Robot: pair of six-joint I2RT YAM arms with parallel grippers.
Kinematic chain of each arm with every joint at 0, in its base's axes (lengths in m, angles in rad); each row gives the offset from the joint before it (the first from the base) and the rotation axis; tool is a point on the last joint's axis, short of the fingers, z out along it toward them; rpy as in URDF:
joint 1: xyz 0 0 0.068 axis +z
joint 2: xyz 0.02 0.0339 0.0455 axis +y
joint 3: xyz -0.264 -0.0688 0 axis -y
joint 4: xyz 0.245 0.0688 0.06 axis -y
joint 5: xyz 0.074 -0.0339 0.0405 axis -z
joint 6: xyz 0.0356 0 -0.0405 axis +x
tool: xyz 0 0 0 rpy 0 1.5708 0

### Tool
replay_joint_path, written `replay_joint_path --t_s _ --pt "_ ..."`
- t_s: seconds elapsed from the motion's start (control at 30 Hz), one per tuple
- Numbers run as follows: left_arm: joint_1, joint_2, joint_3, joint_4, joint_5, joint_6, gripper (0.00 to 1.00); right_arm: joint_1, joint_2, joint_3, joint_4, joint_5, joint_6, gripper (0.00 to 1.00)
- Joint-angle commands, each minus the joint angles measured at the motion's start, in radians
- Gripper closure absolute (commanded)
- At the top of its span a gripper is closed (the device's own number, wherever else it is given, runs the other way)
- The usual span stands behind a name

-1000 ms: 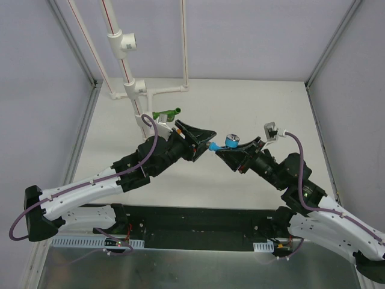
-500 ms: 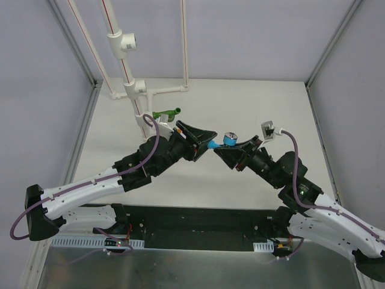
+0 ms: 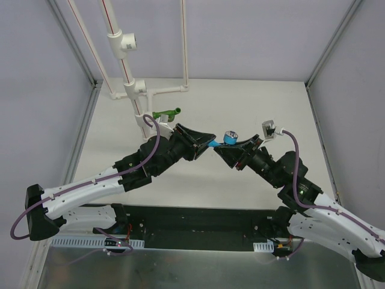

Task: Install the water faucets
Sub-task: Pick up the water faucet from the center of the board.

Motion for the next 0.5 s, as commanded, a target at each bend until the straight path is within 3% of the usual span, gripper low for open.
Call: replay_joint_path --t_s 0.0,0.1,0.23,0.3,0.47 --pt "-0.007 -0.002 0.010 0.055 -0.010 -0.007 0.96 0.004 -0.011 0.022 0.039 -0.018 -0.022 1.00" --pt "-0.007 0.001 0.017 0.037 -0.001 -0.024 1.00 0.003 -0.010 0.027 0.029 -0.019 -0.045 0.96" --pt "-0.007 0.003 0.017 0.037 0.015 -0.049 1.00 0.004 -0.014 0.013 0.033 -0.056 -0.106 0.48" --pt "-0.007 0.000 0.016 0.037 0.018 -0.061 1.00 0.006 -0.022 -0.008 0.055 -0.068 -0.149 0.41" --pt "-0.008 -0.006 0.020 0.037 0.024 -0.067 1.00 0.003 -0.031 -0.031 0.090 -0.062 -0.220 0.38"
